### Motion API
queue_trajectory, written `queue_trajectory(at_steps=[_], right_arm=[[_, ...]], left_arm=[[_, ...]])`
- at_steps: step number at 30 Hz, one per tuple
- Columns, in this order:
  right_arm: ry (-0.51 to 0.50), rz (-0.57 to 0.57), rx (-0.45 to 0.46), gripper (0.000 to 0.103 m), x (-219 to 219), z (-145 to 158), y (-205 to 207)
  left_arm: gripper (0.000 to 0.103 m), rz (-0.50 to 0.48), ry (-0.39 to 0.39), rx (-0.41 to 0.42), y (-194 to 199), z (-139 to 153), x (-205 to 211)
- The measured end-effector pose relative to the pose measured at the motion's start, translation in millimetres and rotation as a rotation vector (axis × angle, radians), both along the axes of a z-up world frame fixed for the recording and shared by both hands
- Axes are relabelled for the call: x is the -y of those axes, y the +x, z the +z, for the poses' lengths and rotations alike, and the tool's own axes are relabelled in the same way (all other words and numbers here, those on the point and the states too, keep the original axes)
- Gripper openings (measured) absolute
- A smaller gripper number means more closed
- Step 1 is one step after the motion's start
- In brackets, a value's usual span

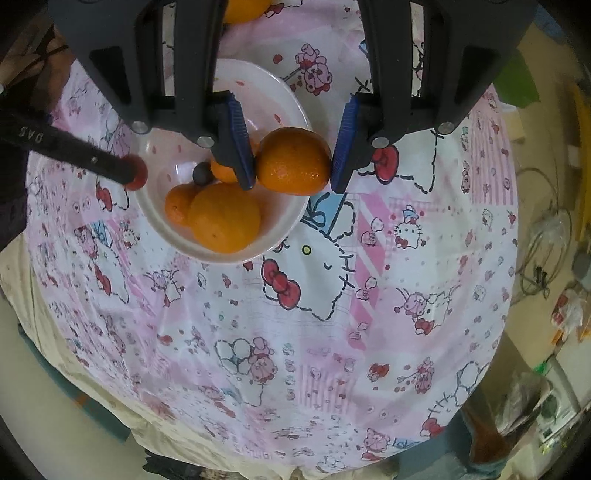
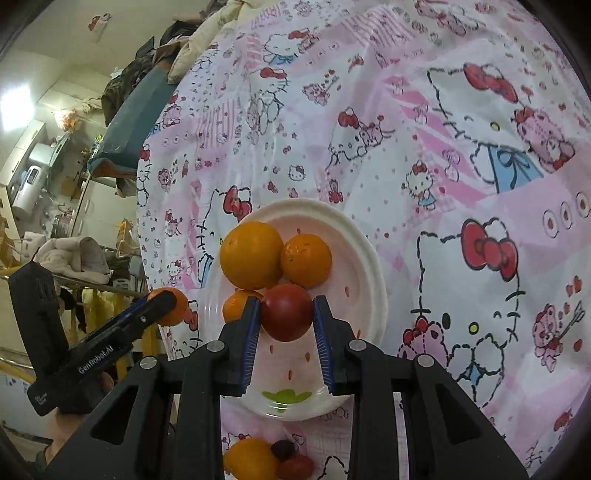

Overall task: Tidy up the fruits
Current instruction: 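Set the tomato on the plate with the right tool while the left tool sets the orange beside it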

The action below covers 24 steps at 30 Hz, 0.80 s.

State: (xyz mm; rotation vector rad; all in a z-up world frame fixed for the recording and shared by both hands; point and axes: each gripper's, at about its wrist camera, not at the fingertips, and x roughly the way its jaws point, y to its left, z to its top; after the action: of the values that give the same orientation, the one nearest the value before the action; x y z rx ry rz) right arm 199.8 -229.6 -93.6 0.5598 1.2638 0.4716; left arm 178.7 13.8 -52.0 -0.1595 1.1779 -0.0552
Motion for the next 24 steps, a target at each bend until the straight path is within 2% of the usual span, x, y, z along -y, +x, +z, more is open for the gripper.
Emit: queue_trajectory(at_steps=[6,21,22,24], right_arm=[[-0.005,-0.004,-0.033,0.031,-0.1,-14.0,2.4],[-0.026,0.028,-0.069,0.033,-6.0,-24.6,-0.4],[-0.027,0.03,-0.069,0.033,-6.4,-24.3,-0.4],[-0.031,0.03,-0.061,0.033,-6.9,-23.0,-0.6]], left_arm=[[0.038,-0.03,-0.042,-0.045,5.8,-15.8,6.7],[0.041,-0.067,-0.019,-0.038,10.6,-26.4,21.6],[0.042,-0.071,-0.013,-0.04,10.7,-26.5,22.0],[0.065,-0.067,-0.026,-0.029,8.9,-23.8,20.7]])
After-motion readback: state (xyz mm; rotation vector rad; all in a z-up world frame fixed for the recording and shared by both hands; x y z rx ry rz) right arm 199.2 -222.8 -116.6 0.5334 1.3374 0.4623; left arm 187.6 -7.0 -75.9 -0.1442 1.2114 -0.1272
